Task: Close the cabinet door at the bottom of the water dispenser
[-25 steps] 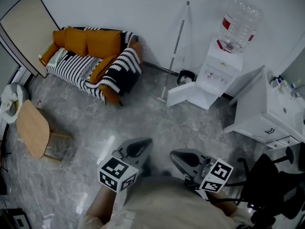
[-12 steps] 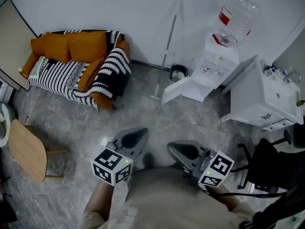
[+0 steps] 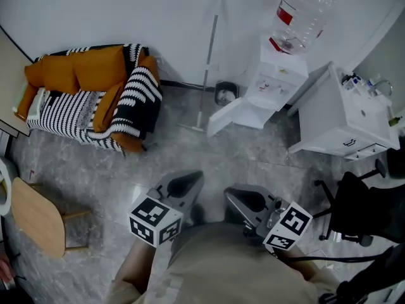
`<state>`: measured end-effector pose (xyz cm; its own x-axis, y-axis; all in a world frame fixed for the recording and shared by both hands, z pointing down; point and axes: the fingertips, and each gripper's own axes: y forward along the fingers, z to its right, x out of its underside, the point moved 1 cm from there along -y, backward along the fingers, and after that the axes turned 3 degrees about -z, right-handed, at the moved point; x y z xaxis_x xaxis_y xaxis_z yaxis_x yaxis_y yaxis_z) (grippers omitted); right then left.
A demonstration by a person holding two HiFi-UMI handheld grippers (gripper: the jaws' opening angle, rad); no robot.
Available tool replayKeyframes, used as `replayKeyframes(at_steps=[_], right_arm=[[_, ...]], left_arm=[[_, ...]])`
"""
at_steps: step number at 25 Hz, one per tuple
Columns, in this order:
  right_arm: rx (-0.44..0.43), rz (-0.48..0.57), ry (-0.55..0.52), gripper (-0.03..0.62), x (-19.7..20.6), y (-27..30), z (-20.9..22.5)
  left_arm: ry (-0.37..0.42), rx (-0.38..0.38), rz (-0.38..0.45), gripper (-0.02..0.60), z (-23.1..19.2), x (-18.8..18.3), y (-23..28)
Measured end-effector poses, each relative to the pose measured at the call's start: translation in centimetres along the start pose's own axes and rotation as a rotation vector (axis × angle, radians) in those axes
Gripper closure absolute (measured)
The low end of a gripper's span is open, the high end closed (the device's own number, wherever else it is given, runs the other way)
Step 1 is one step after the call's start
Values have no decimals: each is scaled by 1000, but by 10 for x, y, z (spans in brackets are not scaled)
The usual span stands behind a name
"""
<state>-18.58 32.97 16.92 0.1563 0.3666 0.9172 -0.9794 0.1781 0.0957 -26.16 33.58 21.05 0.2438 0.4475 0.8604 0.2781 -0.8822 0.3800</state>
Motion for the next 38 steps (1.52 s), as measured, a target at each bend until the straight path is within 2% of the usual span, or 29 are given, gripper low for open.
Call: replayKeyframes(at_steps=[7,15,19,24,27,34,38], right_arm=[[-28,83,45,586,-26,-20,54],[-13,190,96,586,-67,-86,161],[-27,191,130,586,-74,-115,203],[-82,162,136,585,-81,-138,234],[-85,147,137,586,-82,-146,248],[20,156,170,586,-81,-165,284],[75,128,165,586,-80,-158,296]], left_arm=[[20,-38,-68,588,3,-20,45],[106,-45,-142,588,26,-66,153],[130,-73,-169,588,34,-82,199],[148,-112,-211,588,34,-90,246],[158,-128,-245,588,26,-88,269],[185,-145,-279,588,-6,-87,311],[166,-157,-292,589,-41,-79,325]])
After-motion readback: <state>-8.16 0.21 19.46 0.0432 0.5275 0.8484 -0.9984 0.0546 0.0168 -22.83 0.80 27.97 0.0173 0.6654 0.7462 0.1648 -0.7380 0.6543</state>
